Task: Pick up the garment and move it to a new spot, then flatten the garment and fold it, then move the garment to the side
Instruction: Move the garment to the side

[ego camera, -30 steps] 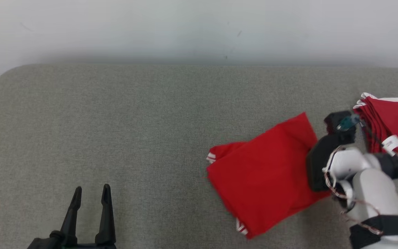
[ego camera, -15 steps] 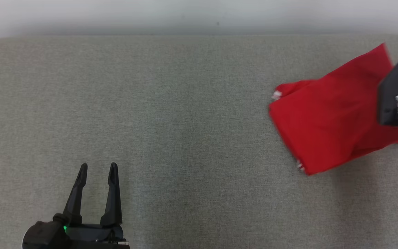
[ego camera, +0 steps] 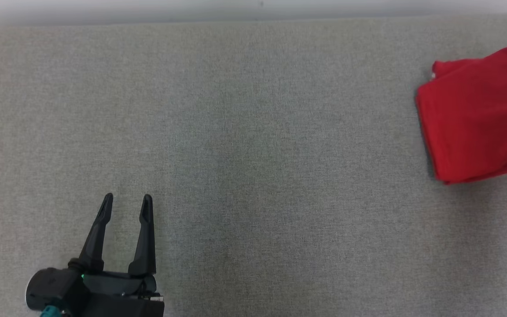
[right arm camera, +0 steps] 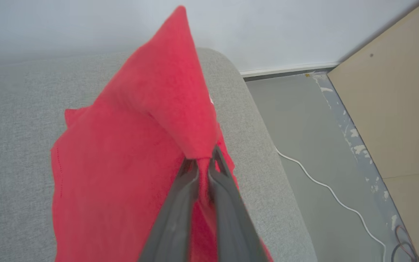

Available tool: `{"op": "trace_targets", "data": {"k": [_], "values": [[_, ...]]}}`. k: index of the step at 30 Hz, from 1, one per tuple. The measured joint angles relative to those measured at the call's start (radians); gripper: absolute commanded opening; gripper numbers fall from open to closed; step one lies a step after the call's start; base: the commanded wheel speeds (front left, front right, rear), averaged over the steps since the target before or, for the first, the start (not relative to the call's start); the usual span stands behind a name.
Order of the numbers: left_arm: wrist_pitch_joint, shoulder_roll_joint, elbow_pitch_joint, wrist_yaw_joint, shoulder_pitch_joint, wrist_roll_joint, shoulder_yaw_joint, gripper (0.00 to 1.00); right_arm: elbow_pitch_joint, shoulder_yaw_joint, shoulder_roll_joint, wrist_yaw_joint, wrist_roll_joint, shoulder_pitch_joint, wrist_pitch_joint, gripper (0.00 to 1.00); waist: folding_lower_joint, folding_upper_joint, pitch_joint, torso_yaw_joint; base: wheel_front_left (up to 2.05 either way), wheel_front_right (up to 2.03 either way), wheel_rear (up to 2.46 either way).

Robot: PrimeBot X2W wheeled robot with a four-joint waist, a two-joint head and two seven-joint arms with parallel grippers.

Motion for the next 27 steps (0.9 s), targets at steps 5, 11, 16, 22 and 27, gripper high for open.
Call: {"op": "trace_targets", "data": {"k": [5,11,16,22,27], "values": [[0.0,0.02,0.0,0.0,-0.021,0.0,-0.022,1.0,0.04,-0.073,-0.016,0.0,-0.094,-0.026,-0.052,0.0,0.0001,0.0,0.037,0.007,0.0,0.0,0.0],[0.0,0.038,-0.002,0.0,-0.04,-0.004,-0.034,1.0,0.095,-0.099,-0.054,0.0,-0.209,-0.03,-0.144,0.0,0.0001,0.0001,0.084,0.026,0.0,0.0,0.0],[0.0,0.042,0.0,0.0,-0.054,-0.004,-0.043,1.0,0.138,-0.116,-0.087,0.0,-0.27,-0.02,-0.221,0.0,0.0001,0.0,0.105,0.041,0.0,0.0,0.0],[0.0,0.053,0.006,0.0,-0.062,-0.004,-0.052,1.0,0.195,-0.146,-0.072,0.0,-0.314,-0.021,-0.292,1.0,0.0001,0.0,0.112,0.045,0.0,0.0,0.0],[0.0,0.068,0.015,0.0,-0.065,-0.012,-0.076,1.0,0.223,-0.143,-0.037,0.0,-0.324,-0.021,-0.339,1.0,0.0001,0.0,0.09,0.037,0.0,0.0,0.0]]}}
